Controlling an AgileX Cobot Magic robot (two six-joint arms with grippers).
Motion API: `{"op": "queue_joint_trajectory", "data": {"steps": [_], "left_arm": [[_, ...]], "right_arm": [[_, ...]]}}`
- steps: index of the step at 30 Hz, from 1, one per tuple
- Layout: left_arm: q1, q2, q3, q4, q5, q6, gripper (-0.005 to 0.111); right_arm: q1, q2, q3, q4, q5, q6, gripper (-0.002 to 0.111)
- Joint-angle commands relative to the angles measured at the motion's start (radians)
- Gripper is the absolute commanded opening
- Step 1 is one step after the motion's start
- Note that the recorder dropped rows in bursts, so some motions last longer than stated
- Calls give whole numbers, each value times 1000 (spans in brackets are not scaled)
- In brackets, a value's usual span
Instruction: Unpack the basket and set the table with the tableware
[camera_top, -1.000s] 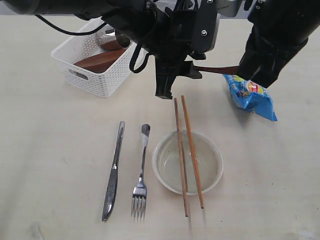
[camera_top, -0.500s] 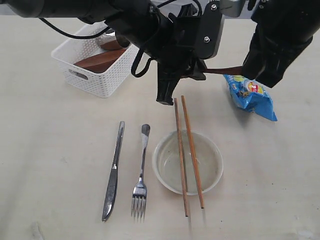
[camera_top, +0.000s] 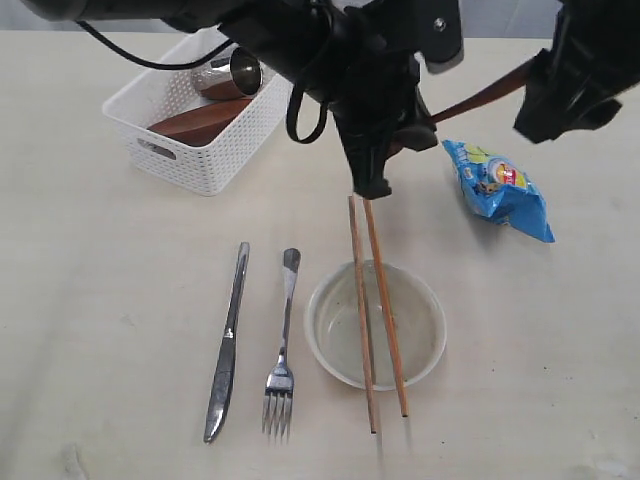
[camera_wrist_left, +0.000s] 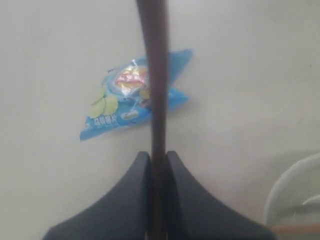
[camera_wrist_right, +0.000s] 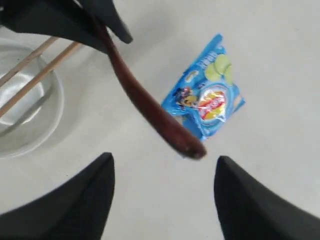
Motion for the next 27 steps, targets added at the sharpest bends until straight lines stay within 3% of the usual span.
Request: {"op": "queue_joint_trajectory", "data": {"steps": [1,5,10,15,19,22,27], "left_arm": [[-4,-7,-99,-18,81,-294,0],[-4,-5,-138,-94,111,-530,0],[-4,20,-130,-396,141,-639,0],[-40,54,-73,-723,115,-593,0],[-124,59,5,-885,19,-513,0],[-191,68,72,-1027,-13,-402,0],[-254,122,124,-1029,-6,-367,0]], "right_arm": [[-26,-110,-2,-121,-8,147,41],[-101,-221,4,-131,-49,317,33],[-241,-424,134,-132,-180,498,33],[-329,-567,351,-9,-216,543,33],[-351,-640,504,189,-310,548,38],[-351,-657,539,222,-326,570,44],[-351,-671,512,216,-302,586,47]]}}
